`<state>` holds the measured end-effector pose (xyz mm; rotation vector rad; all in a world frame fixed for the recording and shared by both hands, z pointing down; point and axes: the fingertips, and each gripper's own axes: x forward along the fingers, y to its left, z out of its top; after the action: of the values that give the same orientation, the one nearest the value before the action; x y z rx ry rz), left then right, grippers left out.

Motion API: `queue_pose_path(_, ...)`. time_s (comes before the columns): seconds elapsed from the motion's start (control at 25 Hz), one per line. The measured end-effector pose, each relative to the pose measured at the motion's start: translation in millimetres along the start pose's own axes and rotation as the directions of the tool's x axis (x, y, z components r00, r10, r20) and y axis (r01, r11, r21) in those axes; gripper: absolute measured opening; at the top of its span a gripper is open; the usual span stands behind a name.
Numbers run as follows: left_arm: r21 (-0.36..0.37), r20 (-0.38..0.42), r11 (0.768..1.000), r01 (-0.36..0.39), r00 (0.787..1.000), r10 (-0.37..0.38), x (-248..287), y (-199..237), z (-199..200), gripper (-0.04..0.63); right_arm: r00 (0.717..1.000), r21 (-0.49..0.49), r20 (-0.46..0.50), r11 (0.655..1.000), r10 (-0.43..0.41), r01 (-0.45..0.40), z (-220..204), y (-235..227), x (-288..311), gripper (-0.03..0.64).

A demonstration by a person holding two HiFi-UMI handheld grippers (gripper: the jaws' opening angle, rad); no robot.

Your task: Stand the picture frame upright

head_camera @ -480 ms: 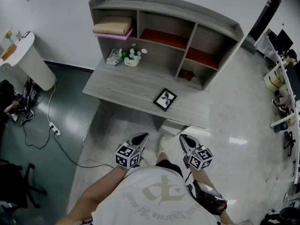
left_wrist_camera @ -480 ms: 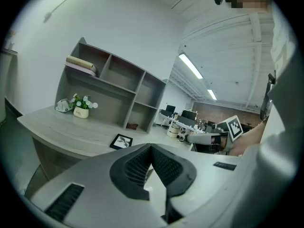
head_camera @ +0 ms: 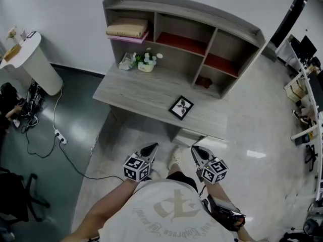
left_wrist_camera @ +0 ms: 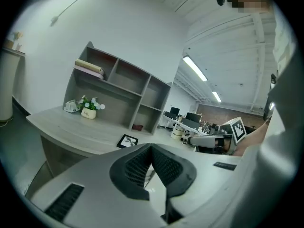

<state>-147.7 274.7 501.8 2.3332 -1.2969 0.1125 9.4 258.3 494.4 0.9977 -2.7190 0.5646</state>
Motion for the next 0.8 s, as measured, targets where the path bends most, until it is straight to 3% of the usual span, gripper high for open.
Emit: queue_pose_path(0.8,-0.023,-0.039,1.000,0.007,0.999,-0.008,19.0,6.1,-9.4,0.003,0.999,0.076,0.011,0.996,-0.051,0.050,-13.9,-21.9,-1.2,0.005)
